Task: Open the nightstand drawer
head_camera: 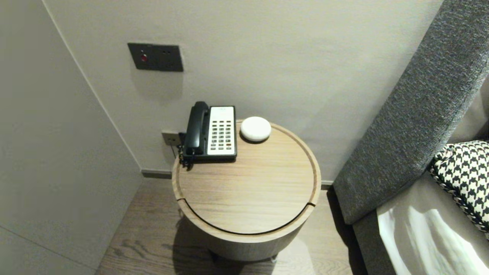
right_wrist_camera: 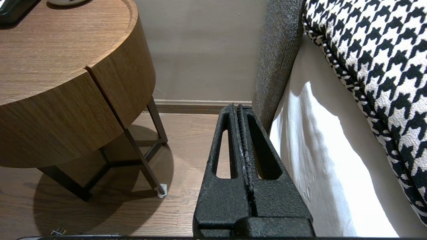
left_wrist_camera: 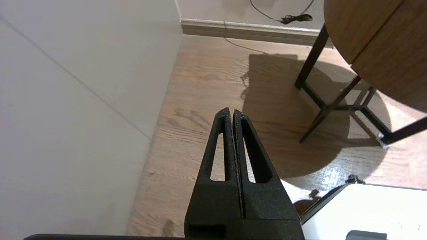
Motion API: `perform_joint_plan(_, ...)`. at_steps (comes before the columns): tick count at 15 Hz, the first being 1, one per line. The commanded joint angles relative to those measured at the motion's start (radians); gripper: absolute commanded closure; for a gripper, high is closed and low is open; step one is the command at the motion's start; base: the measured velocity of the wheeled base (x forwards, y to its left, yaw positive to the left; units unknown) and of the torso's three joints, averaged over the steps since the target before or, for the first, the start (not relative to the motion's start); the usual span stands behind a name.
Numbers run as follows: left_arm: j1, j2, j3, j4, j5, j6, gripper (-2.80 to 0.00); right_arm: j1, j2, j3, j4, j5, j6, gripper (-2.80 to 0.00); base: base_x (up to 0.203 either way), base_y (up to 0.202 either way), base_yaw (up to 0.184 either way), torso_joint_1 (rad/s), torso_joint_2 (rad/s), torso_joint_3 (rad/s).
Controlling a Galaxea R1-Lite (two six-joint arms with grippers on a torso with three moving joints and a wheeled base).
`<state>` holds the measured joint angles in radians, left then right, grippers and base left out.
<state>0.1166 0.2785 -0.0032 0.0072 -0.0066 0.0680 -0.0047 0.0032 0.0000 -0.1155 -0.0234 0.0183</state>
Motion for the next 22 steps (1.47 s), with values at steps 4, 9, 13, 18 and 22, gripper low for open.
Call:
perform_joint_plan(4, 0.057, 0.006, 0.0, 0.0, 0.003, -0.022, 0.0, 0.0, 0.0, 0.04, -0.001, 0.0, 0.0, 0.0, 0.0, 0.0, 0.0, 0.0, 0.0, 0.0)
perform_joint_plan(9, 0.057, 0.005, 0.0, -0.001, -0.001, -0.014, 0.0, 0.0, 0.0, 0.04, -0.001, 0.0, 0.0, 0.0, 0.0, 0.0, 0.0, 0.0, 0.0, 0.0)
perform_joint_plan(13, 0.054, 0.002, 0.0, 0.0, -0.007, -0.004, 0.0, 0.0, 0.0, 0.04, -0.001, 0.0, 0.0, 0.0, 0.0, 0.0, 0.0, 0.0, 0.0, 0.0)
perform_joint_plan(18, -0.094, -0.039, -0.001, 0.003, -0.008, -0.003, 0.0, 0.0, 0.001, 0.04, -0.001, 0.0, 0.0, 0.0, 0.0, 0.0, 0.0, 0.0, 0.0, 0.0)
perform_joint_plan(22, -0.099, -0.16, -0.001, 0.0, -0.005, -0.005, 0.0, 0.001, 0.001, 0.04, -0.001, -0.001, 0.0, 0.0, 0.0, 0.0, 0.0, 0.0, 0.0, 0.0)
